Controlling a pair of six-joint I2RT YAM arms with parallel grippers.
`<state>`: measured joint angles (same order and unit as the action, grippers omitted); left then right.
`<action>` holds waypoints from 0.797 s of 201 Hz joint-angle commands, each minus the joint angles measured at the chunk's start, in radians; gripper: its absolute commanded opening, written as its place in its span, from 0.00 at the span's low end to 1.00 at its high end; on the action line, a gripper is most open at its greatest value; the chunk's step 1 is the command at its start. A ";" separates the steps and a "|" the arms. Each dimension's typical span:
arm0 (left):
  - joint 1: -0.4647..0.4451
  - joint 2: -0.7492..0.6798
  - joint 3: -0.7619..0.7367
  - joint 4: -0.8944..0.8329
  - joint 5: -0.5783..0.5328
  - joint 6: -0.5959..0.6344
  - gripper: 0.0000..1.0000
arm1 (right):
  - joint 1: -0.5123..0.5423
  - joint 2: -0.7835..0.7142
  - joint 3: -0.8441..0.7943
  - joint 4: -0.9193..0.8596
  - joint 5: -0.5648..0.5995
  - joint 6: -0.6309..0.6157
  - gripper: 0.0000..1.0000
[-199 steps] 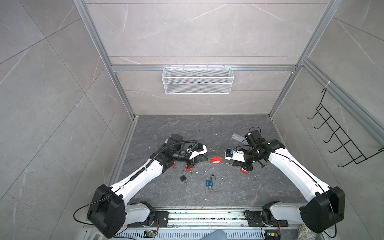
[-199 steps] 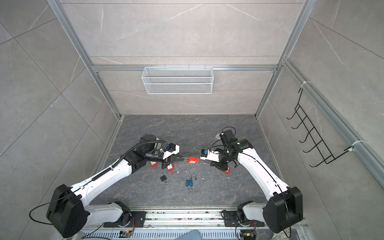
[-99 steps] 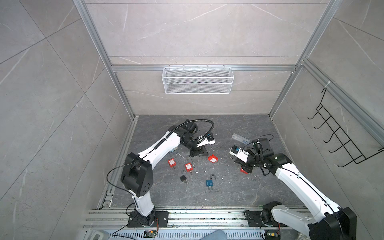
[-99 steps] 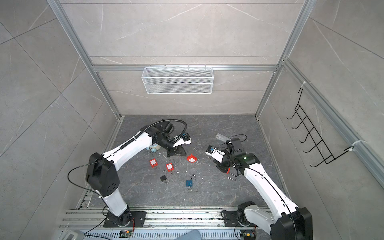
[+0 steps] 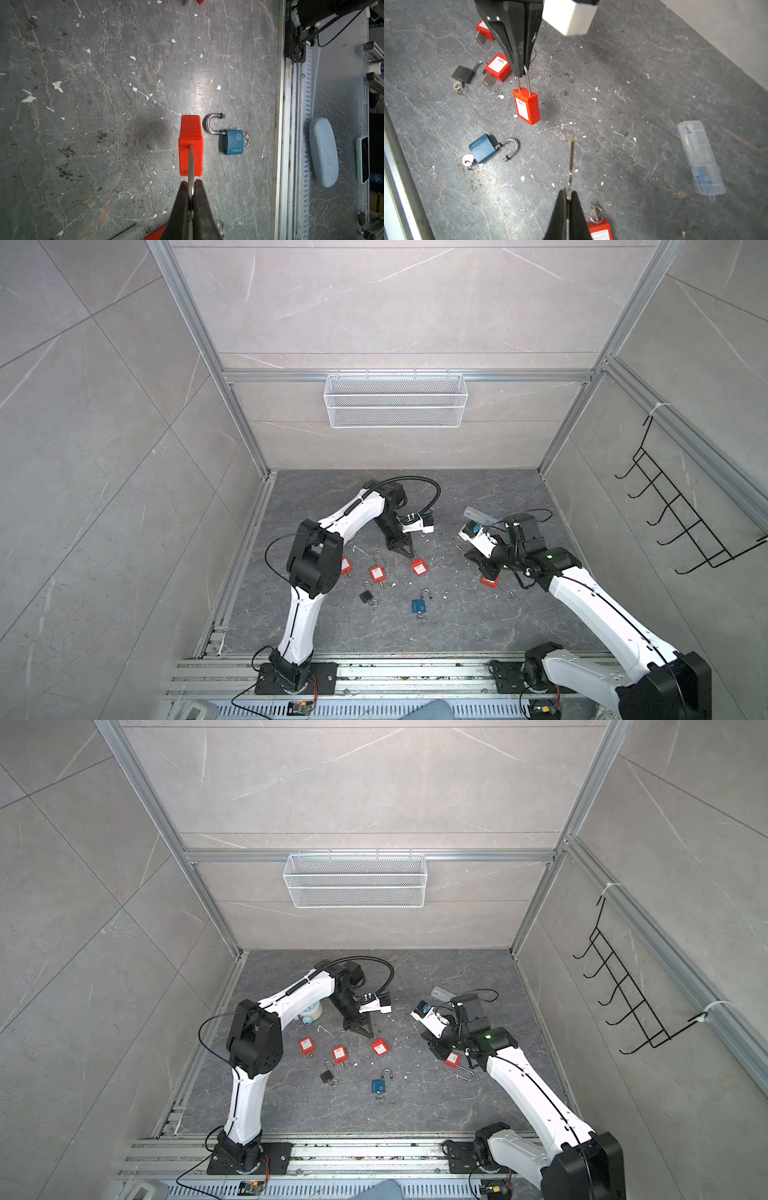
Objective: Lock with the key
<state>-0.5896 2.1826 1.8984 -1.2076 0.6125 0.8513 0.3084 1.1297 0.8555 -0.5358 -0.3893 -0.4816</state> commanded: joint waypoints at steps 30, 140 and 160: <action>-0.006 0.135 0.198 -0.145 -0.022 0.066 0.00 | 0.016 0.042 -0.021 0.071 -0.072 0.244 0.00; -0.030 0.238 0.253 0.058 -0.183 0.028 0.16 | 0.039 0.222 -0.047 0.208 0.013 0.706 0.00; -0.036 0.255 0.251 0.104 -0.201 0.023 0.16 | 0.046 0.242 -0.042 0.217 0.042 0.744 0.00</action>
<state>-0.6117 2.4130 2.1250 -1.1671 0.4530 0.8864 0.3435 1.3499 0.8177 -0.3576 -0.3927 0.1608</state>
